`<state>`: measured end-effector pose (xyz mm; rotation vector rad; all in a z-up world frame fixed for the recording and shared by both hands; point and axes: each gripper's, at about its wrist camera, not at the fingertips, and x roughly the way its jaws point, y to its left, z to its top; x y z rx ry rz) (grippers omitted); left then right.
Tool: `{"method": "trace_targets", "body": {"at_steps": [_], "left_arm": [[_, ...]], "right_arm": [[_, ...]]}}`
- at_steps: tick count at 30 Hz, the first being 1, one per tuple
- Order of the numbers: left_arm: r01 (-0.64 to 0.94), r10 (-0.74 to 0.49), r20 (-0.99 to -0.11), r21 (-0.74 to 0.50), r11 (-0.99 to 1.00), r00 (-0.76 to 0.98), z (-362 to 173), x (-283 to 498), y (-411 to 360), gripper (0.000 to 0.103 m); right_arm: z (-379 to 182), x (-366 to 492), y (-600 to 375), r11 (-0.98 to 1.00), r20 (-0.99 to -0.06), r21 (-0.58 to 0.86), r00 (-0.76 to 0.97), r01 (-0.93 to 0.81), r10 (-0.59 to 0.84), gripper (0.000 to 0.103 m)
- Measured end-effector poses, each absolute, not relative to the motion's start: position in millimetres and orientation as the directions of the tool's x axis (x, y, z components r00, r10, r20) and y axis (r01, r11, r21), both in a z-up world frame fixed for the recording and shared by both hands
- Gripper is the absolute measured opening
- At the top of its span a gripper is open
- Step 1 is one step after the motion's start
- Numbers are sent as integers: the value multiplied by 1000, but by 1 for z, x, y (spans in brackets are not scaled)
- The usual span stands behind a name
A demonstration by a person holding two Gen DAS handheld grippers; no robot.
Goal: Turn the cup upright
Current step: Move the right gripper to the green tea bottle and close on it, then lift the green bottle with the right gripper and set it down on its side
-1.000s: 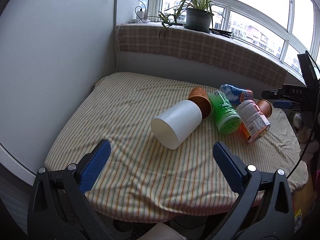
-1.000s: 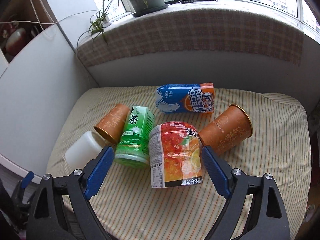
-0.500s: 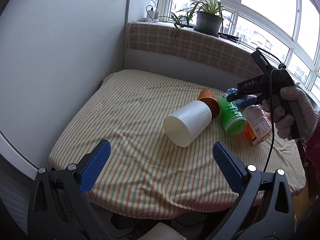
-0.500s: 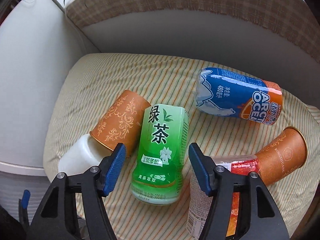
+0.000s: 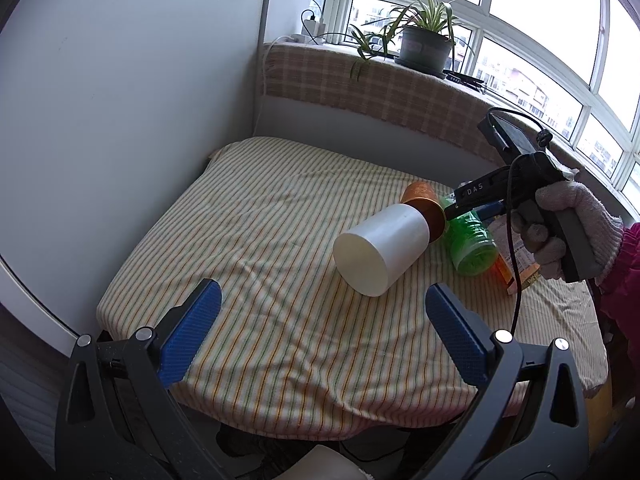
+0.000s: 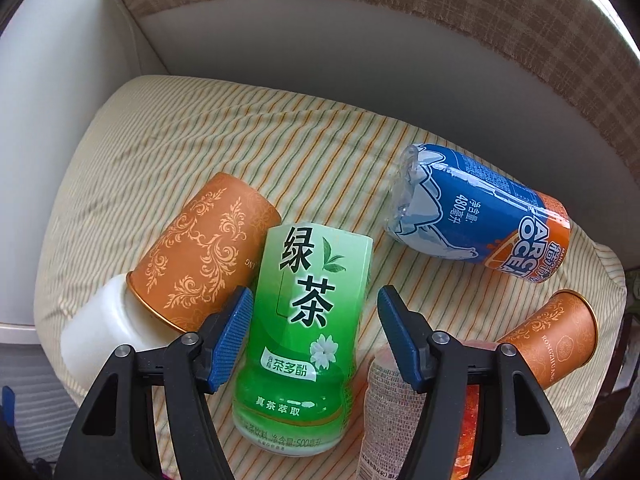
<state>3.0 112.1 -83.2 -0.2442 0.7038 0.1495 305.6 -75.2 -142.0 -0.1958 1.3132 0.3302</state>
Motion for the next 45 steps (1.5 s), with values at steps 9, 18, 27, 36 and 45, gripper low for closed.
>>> {"method": "trace_targets", "body": {"at_steps": [9,18,27,36,45], "left_arm": [[-222,70,-649,-155,963,757,-80,3,109,103],[-217,79,-640,-139,966,764,-77,3,104,103],[-199,83,-617,-121,973,782,-66,0,97,103],[-131,15,-634,-135,982,773,-68,10,79,103],[-59,-48,-674,-136,989,737,-76,18,51,103]], "right_arm": [[-141,306,-80,937,-962,80,221,-340,162,57],[-103,287,-97,923,-918,177,280,-341,280,55],[-64,227,-120,868,-849,312,298,-385,437,55],[-90,164,-153,821,-820,438,211,-365,532,55],[-138,153,-159,819,-826,493,138,-292,547,55]]}}
